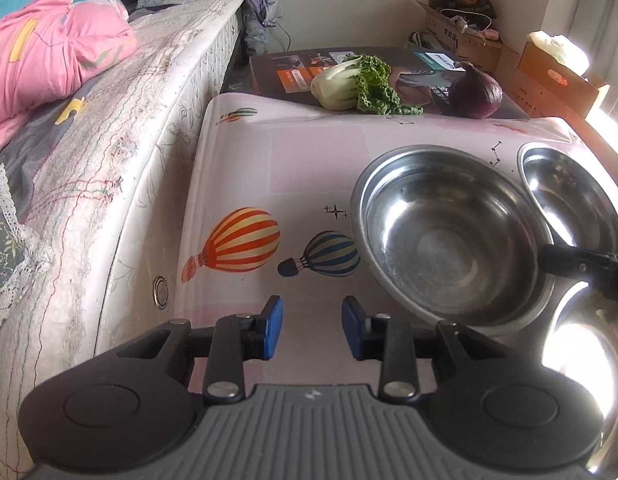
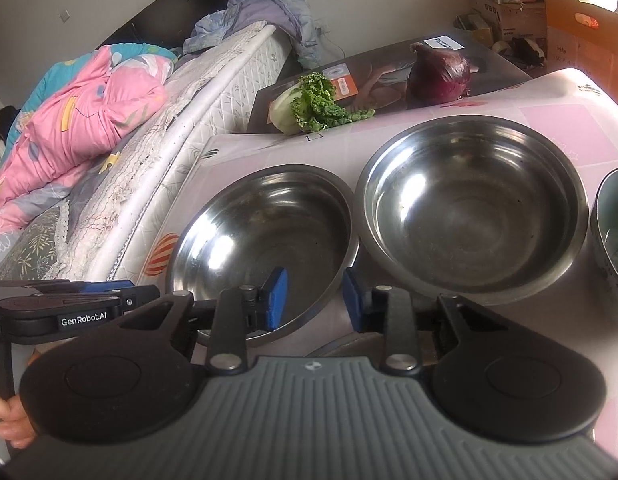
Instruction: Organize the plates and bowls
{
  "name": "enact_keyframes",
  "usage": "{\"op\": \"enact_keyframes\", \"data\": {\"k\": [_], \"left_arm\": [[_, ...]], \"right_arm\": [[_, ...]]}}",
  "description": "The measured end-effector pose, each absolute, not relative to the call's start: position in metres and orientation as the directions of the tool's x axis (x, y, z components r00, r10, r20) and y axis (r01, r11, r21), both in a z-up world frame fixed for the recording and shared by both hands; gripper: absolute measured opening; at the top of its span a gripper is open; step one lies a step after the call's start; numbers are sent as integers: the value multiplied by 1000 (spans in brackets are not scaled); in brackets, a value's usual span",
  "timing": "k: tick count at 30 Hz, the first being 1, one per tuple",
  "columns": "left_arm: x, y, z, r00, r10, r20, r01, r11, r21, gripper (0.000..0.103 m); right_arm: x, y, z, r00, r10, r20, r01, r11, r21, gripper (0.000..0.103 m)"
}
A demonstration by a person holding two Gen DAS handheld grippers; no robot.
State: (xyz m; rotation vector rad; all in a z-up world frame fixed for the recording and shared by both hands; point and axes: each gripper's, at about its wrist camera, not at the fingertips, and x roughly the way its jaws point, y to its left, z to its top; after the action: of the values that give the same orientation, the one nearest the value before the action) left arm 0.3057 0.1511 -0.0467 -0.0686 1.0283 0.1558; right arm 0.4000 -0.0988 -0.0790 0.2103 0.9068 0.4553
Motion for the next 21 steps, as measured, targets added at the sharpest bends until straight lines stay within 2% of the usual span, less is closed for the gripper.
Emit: {"op": "enact_keyframes", "data": {"k": [3, 8, 10, 12, 15, 21], "left_arm": [[296, 165, -52, 487, 81, -869, -202, 979, -22, 33], [285, 175, -39, 536, 39, -843, -220, 971, -95, 34], [284, 174, -32, 558, 28, -829, -217, 970, -113, 39], [284, 173, -26, 577, 22, -816, -217, 968, -127, 48], [288, 173, -21, 591, 29, -806, -218, 968, -125, 54], [299, 172, -25, 574, 54, -817, -230, 968, -97, 55]], "right_arm": [[404, -94, -78, 533, 454, -714, -299, 890, 344, 28], [411, -90, -84, 531, 432, -729, -285, 901, 327, 23], [413, -87, -87, 522, 433, -735, -296, 900, 320, 17], [413, -82, -87, 513, 439, -737, -324, 895, 307, 17], [409, -75, -85, 495, 450, -743, -374, 882, 285, 17], [394, -61, -81, 453, 466, -760, -473, 848, 237, 17]]}}
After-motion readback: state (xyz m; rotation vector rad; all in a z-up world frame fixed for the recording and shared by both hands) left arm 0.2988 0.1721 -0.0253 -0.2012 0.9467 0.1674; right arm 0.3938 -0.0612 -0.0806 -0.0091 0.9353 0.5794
